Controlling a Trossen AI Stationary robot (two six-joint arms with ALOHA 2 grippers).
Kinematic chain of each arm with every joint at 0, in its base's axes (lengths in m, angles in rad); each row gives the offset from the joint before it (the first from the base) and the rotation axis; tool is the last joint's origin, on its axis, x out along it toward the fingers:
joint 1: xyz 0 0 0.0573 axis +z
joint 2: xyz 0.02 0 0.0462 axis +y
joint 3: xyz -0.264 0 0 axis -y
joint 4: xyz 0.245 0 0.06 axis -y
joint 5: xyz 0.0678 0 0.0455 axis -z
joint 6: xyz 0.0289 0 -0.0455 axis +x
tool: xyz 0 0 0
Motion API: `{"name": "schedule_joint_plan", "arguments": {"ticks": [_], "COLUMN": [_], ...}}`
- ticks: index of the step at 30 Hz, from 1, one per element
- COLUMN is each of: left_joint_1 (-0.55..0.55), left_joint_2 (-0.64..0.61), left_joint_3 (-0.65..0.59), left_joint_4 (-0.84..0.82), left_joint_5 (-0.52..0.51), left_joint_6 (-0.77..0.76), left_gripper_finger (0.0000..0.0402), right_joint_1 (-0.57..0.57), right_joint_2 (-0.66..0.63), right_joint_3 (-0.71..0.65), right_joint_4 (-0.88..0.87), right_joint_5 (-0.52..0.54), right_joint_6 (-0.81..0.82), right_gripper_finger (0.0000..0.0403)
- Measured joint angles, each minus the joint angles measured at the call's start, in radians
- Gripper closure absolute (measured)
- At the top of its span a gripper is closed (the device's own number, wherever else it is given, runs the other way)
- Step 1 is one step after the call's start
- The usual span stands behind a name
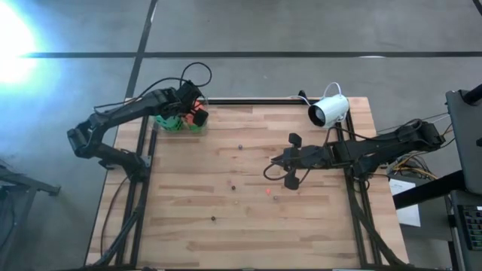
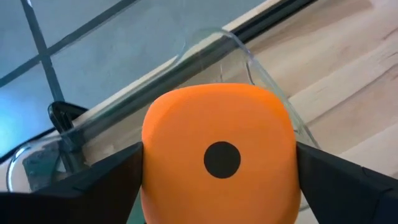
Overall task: Pick & Place Dice
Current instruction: Put the large orange die into the transparent bin
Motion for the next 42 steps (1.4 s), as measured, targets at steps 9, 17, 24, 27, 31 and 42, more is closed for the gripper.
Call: {"name": "schedule_joint_plan", "arguments": {"ticks": [9, 17, 24, 27, 31, 42], "left_joint_1": [0.0, 0.0, -0.008, -0.012, -0.018, -0.021], "left_joint_2": [0.0, 0.0, -0.019, -0.026, -0.031, -0.032], "left_joint_3": [0.0, 0.011, 0.027, 0.027, 0.027, 0.029], "left_joint_4": [-0.011, -0.036, -0.052, -0.066, -0.083, -0.086], "left_joint_5": [0.08, 0.106, 0.124, 0.124, 0.134, 0.15], "left_joint_6": [-0.022, -0.049, -0.051, -0.054, -0.075, -0.078], "left_gripper_finger": [0.0005, 0.0004, 0.0004, 0.0004, 0.0004, 0.0004], "right_joint_1": [0.0, 0.0, 0.0, 0.0, 0.0, 0.0], "right_joint_2": [0.0, 0.0, 0.0, 0.0, 0.0, 0.0], "right_joint_3": [0.0, 0.0, 0.0, 0.0, 0.0, 0.0], "right_joint_4": [0.0, 0.0, 0.0, 0.0, 0.0, 0.0], "right_joint_5": [0.0, 0.0, 0.0, 0.0, 0.0, 0.0], "right_joint_6": [-0.001, -0.001, -0.001, 0.0, 0.0, -0.001], "right_gripper_finger": [0.0376, 0.0376, 0.0376, 0.0376, 0.0376, 0.0376]}}
